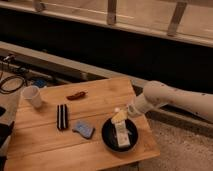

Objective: Place the bottle in the ceramic bowl

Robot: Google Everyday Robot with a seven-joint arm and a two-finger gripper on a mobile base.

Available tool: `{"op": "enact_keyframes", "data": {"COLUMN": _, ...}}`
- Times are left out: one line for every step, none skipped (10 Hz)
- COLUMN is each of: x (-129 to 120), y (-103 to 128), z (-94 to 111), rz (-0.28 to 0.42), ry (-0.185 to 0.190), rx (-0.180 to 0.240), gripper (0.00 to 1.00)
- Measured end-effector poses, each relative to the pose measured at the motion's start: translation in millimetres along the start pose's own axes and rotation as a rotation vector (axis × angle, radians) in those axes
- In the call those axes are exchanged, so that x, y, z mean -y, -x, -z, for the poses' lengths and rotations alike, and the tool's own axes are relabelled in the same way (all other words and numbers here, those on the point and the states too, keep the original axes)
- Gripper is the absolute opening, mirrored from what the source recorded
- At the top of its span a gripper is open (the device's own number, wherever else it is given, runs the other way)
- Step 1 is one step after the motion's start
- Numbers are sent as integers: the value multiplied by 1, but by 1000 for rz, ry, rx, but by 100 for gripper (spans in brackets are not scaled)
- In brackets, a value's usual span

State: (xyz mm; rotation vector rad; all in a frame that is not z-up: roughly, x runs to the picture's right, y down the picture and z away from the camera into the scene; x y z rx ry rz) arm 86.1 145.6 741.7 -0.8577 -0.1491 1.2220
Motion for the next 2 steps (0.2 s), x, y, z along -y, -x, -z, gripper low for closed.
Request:
{"op": "enact_keyframes", "data": {"x": 0, "y": 3, "z": 7, "rz": 3, "ry": -14, "rx": 20, "gripper": 80}}
{"op": "enact_keyframes", "data": {"x": -1, "y": 7, "z": 15, "rz": 3, "ry": -38, "rx": 50, "gripper": 80}}
